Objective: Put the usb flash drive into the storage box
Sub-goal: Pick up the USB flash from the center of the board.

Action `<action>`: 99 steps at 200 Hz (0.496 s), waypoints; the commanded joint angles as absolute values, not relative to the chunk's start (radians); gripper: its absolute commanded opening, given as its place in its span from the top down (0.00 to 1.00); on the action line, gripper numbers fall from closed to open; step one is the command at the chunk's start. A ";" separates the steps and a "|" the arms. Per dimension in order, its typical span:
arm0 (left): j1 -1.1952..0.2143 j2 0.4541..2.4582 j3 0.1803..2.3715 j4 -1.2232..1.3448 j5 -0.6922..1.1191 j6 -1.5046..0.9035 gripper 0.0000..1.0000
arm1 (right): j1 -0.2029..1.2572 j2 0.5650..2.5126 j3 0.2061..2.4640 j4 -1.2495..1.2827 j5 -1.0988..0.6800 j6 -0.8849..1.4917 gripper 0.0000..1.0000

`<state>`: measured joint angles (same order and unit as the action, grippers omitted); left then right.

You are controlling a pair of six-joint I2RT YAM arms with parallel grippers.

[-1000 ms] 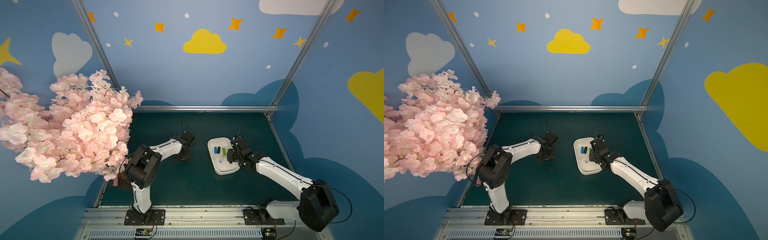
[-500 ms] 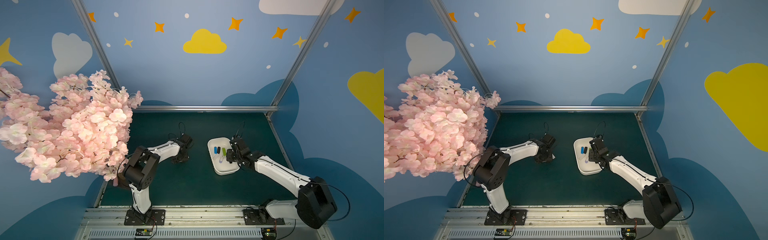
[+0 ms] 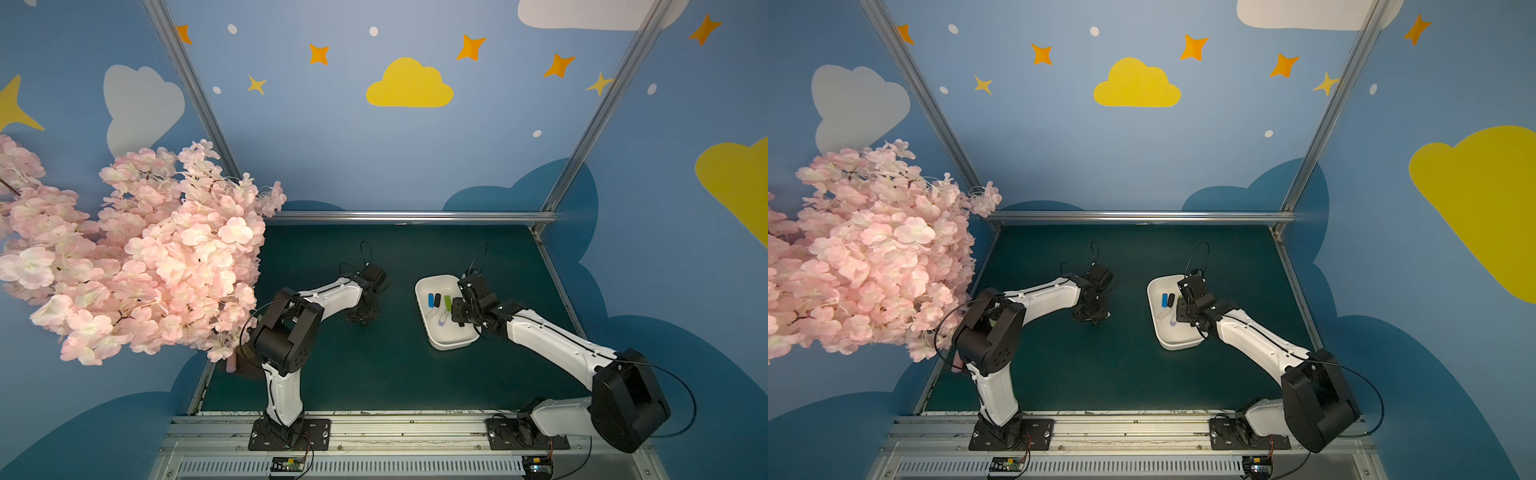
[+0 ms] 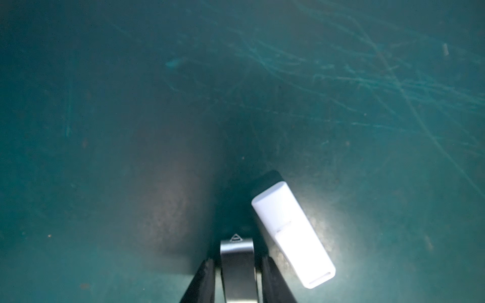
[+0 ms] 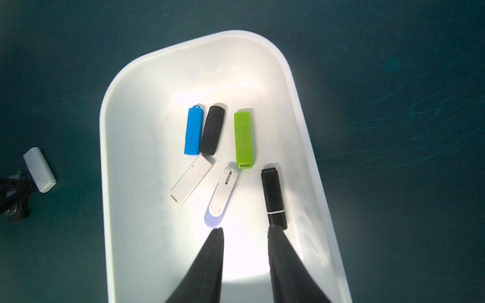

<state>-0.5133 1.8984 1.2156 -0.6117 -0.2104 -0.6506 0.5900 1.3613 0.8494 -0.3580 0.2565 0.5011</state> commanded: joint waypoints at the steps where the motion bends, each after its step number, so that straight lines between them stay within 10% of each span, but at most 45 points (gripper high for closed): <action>1: -0.506 1.949 1.213 -0.603 -0.216 -0.638 0.75 | 0.586 1.373 0.881 -0.371 0.251 0.508 0.66; 99: -0.532 1.755 1.192 -0.630 -0.193 -0.611 0.93 | 0.585 1.361 0.882 -0.389 0.295 0.512 0.66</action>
<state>-0.5144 1.8591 1.1950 -0.6102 -0.2070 -0.6312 0.5888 1.3659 0.8513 -0.3630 0.2554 0.5014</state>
